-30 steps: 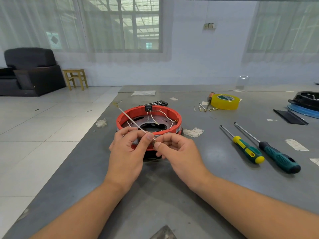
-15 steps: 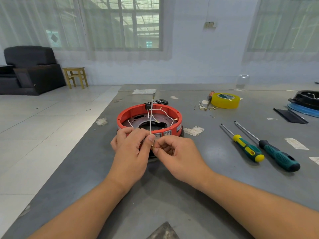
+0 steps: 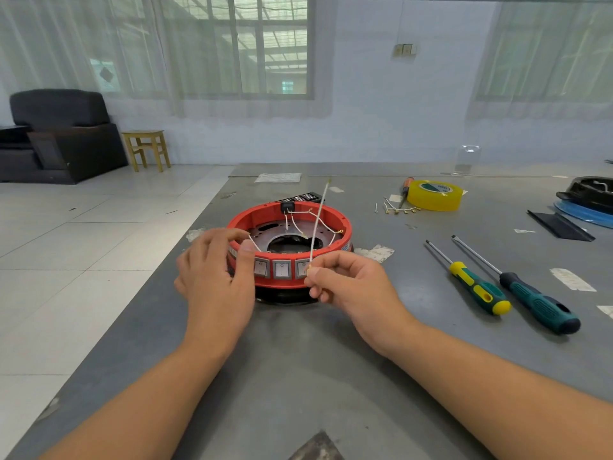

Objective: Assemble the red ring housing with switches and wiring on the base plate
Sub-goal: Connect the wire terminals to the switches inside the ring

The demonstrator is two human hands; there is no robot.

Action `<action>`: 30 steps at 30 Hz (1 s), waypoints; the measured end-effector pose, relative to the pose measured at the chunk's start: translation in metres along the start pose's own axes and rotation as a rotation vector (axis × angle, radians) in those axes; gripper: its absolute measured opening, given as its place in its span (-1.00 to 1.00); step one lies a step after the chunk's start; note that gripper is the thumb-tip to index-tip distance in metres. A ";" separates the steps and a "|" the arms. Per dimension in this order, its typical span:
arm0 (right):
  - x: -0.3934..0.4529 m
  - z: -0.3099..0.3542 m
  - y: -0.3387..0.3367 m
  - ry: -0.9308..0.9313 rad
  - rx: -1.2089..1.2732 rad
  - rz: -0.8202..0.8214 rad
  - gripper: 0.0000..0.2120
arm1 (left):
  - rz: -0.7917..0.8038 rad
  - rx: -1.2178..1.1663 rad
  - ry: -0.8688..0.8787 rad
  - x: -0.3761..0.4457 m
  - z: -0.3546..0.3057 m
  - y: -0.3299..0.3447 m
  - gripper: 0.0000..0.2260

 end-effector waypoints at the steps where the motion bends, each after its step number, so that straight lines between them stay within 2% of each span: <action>1: 0.002 0.001 -0.004 -0.006 0.016 -0.009 -0.89 | 0.022 0.064 -0.060 0.003 0.010 0.001 -0.75; 2: 0.005 0.003 -0.008 -0.017 0.022 -0.022 -0.89 | 0.062 0.126 -0.122 0.004 0.021 0.003 -0.66; 6: 0.015 0.013 -0.040 -0.099 -0.059 -0.171 -0.91 | 0.262 0.210 -0.306 0.003 0.049 0.021 -0.08; 7: 0.017 0.015 -0.049 -0.129 -0.109 -0.225 -0.90 | 0.292 0.231 -0.325 0.003 0.052 0.025 -0.01; 9: 0.021 0.019 -0.065 -0.175 -0.175 -0.324 -0.87 | 0.327 0.283 -0.345 0.002 0.055 0.029 -0.04; 11: 0.026 0.014 -0.074 -0.159 -0.211 -0.384 -0.85 | 0.346 0.291 -0.341 0.003 0.053 0.032 -0.20; 14: 0.036 0.002 -0.073 -0.105 -0.191 -0.376 -0.81 | 0.387 0.246 -0.336 0.005 0.049 0.037 -0.30; 19: 0.038 0.002 -0.070 -0.136 -0.182 -0.348 -0.84 | 0.411 -0.120 -0.449 0.002 0.053 0.040 -0.20; 22: 0.034 0.016 -0.067 -0.230 -0.134 -0.333 -0.79 | 0.350 -0.367 -0.424 -0.002 0.038 0.042 -0.25; 26: 0.027 0.029 -0.073 -0.313 -0.178 -0.361 -0.81 | 0.307 -0.624 -0.372 -0.007 0.022 0.047 -0.21; 30: 0.021 0.035 -0.074 -0.338 -0.252 -0.371 -0.83 | 0.300 -0.795 -0.338 -0.010 0.016 0.047 -0.45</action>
Point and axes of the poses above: each hand's wrist, its own x-axis towards the middle knuckle, its own y-axis out of the palm, z = x × y, the point moved 10 cm from there along x, towards the middle knuckle, and after that the axes turned 2 degrees about x, right-handed, at the moved point
